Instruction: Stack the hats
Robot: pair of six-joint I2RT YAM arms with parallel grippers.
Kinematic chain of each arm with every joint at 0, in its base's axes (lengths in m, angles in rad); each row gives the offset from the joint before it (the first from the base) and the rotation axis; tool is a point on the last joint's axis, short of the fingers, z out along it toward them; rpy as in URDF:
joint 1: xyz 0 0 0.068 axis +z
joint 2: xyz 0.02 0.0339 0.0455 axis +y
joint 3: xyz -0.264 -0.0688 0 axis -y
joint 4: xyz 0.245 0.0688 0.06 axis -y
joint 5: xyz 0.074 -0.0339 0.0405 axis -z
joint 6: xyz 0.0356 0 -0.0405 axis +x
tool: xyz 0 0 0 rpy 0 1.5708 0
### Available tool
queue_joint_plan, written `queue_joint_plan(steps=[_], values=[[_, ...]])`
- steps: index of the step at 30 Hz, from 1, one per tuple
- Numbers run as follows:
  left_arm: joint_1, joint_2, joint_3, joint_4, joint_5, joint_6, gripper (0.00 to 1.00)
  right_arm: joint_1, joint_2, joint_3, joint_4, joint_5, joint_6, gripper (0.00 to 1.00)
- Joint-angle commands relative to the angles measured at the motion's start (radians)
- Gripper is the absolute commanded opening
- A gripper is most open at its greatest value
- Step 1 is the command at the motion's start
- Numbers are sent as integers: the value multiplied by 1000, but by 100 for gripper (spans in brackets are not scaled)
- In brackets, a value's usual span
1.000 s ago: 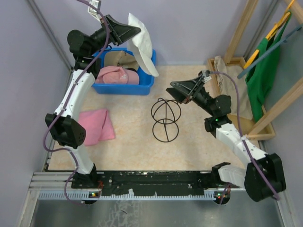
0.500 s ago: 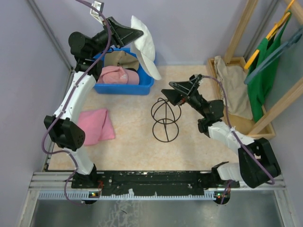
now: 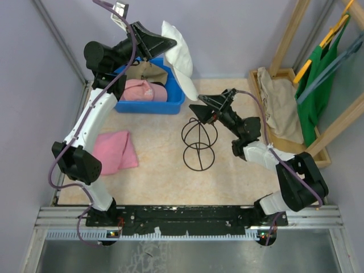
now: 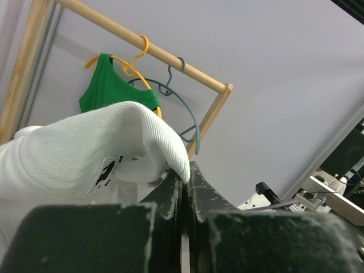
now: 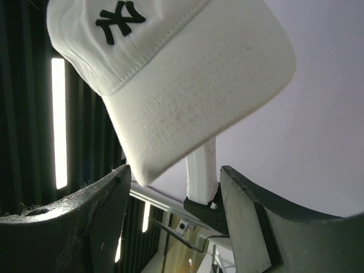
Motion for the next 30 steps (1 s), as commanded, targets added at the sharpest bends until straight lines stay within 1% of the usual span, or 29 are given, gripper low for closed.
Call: queue_joint_plan(steps=[1,4,6,10,12,13,18,20,24,25,26,27,28,29,30], values=[[-5,-56,-18,56,-4,-7,0,10,16,80,85,25,5,64],[-7,-66,-41,85,-4,-26,0,11,40,102,88,29,8,63],[-9,-76,-61,95,-4,-34,0,12,59,117,92,33,15,59],[-13,-105,-115,128,-6,-49,0,14,93,147,97,37,19,42],[-13,-121,-150,156,-7,-66,0,14,110,156,102,38,22,38],[-13,-129,-166,169,-7,-74,0,14,116,158,106,42,22,34],[-12,-184,-248,191,0,-76,0,13,136,150,140,46,22,8],[-8,-218,-287,154,7,-44,0,9,119,131,145,35,12,0],[15,-313,-382,4,-22,112,0,-4,23,61,41,-14,-66,0],[21,-349,-400,-60,-47,171,4,-7,-5,43,9,-34,-85,0],[25,-366,-404,-151,-65,242,14,-9,-34,22,-19,-44,-97,0],[27,-393,-409,-234,-100,309,28,-11,-61,2,-39,-55,-107,0],[28,-420,-415,-312,-144,382,37,-15,-90,-13,-62,-68,-116,0],[29,-450,-424,-383,-191,434,44,-18,-118,-27,-92,-80,-129,0],[34,-489,-443,-444,-272,478,52,-25,-147,-41,-122,-91,-143,0]])
